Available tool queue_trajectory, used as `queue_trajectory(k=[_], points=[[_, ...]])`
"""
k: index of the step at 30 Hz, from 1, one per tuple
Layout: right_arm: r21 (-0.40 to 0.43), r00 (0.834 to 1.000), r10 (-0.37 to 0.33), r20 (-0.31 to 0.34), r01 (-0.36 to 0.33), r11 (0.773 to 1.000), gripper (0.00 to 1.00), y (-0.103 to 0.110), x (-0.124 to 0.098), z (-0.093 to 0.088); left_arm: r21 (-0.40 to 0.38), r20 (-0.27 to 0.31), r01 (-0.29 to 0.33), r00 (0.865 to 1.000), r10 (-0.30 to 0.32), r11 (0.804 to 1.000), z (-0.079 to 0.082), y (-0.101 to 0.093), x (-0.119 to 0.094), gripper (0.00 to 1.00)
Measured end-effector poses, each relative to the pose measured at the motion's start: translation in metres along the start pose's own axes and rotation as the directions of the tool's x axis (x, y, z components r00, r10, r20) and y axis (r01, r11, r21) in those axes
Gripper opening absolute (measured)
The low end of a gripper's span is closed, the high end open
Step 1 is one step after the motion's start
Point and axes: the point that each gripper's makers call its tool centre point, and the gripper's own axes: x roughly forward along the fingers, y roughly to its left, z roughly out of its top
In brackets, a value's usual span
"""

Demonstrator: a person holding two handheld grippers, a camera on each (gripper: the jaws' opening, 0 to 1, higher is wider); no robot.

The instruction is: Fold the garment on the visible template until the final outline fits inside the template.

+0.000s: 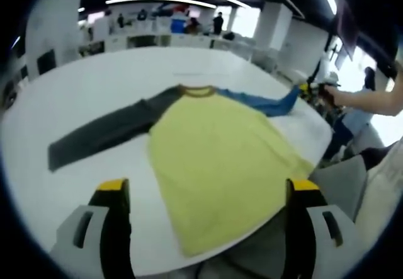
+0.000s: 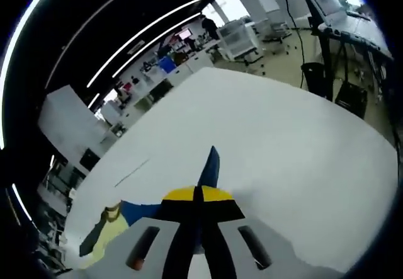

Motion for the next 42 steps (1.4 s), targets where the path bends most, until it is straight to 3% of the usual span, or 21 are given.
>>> queue_trajectory(k=[5,7,14,27,33,42], points=[[-0.020,0.996,0.088,0.024,-0.088,0.996,0.01,0.040,0.002,0.015,0.003,0.006,0.003,1.000,-0.003,1.000,0.000,-0.001,-0.002,0.99],[-0.026,0.993,0.112,0.028,-0.112,0.993,0.01,0.047,0.003,0.017,0.002,0.009,0.003,1.000,-0.003,1.000,0.001,0.000,-0.003,0.99],[-0.044,0.974,0.223,0.035,-0.221,0.974,0.01,0.112,0.001,0.014,0.001,0.024,0.000,1.000,0.000,1.000,0.002,0.001,-0.009,0.99],[-0.052,0.943,0.332,0.027,-0.331,0.942,0.01,0.178,0.003,0.008,0.007,0.045,0.002,0.999,-0.002,1.000,0.002,-0.001,-0.021,0.99],[-0.047,0.921,0.388,0.034,-0.386,0.921,0.01,0.210,0.002,0.014,0.005,0.056,0.002,0.998,-0.003,1.000,0.002,0.000,-0.025,0.99],[-0.077,0.875,0.484,0.030,-0.481,0.873,0.01,0.273,0.000,0.020,0.005,0.070,0.001,0.998,-0.002,1.000,0.003,0.000,-0.029,0.99]])
